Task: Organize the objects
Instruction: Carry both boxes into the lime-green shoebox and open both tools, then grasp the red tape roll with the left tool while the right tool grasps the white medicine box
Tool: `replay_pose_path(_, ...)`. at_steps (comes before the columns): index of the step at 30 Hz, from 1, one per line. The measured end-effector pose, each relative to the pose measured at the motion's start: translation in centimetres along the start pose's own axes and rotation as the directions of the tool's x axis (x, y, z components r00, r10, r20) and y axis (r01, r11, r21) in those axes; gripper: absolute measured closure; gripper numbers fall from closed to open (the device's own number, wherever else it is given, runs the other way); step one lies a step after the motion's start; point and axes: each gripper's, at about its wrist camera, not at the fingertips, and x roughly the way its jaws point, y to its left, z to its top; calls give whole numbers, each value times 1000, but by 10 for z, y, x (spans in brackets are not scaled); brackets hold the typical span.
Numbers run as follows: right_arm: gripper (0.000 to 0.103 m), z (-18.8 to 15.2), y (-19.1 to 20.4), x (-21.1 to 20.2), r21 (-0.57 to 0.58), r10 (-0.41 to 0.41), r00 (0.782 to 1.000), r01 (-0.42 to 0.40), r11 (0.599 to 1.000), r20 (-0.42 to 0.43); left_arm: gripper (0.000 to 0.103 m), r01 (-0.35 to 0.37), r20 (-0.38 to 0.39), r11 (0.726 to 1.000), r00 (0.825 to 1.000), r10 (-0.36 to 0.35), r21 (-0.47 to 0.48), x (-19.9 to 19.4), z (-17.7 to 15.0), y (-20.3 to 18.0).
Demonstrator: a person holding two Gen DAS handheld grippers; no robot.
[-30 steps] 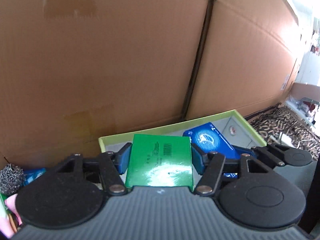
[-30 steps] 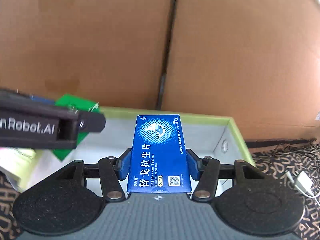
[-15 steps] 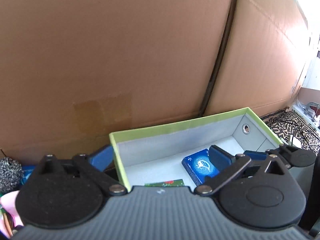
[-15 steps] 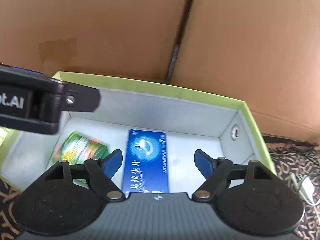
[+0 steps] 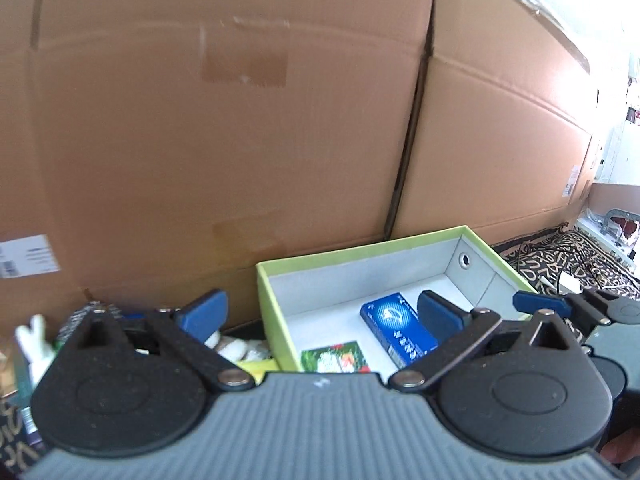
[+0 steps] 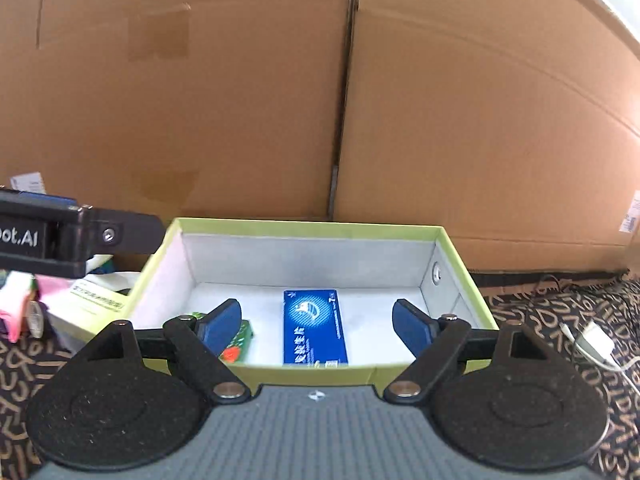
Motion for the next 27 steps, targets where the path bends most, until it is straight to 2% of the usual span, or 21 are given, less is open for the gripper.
replay_pose_path(6,17,-12,9,-29,-6,-27,1000,27,1000,9,0,-18,18,1000,1000,18,2,-60,-19,14)
replay_pose_path(10,17,-28,20,-58,14,-4,1000,4,1000,13,0,-25,32,1000,999,24,6,-95,-45,23)
replay_pose_path(14,17,-43,30,-74,46,22,1000,-23,999,10,0,-39,28,998,999,40,-40,-122,-75,38)
replay_pose_path(27,16,-83,73,-100,-1,111,994,-111,994,-9,0,-133,-85,986,989,125,-102,-160,-158,85)
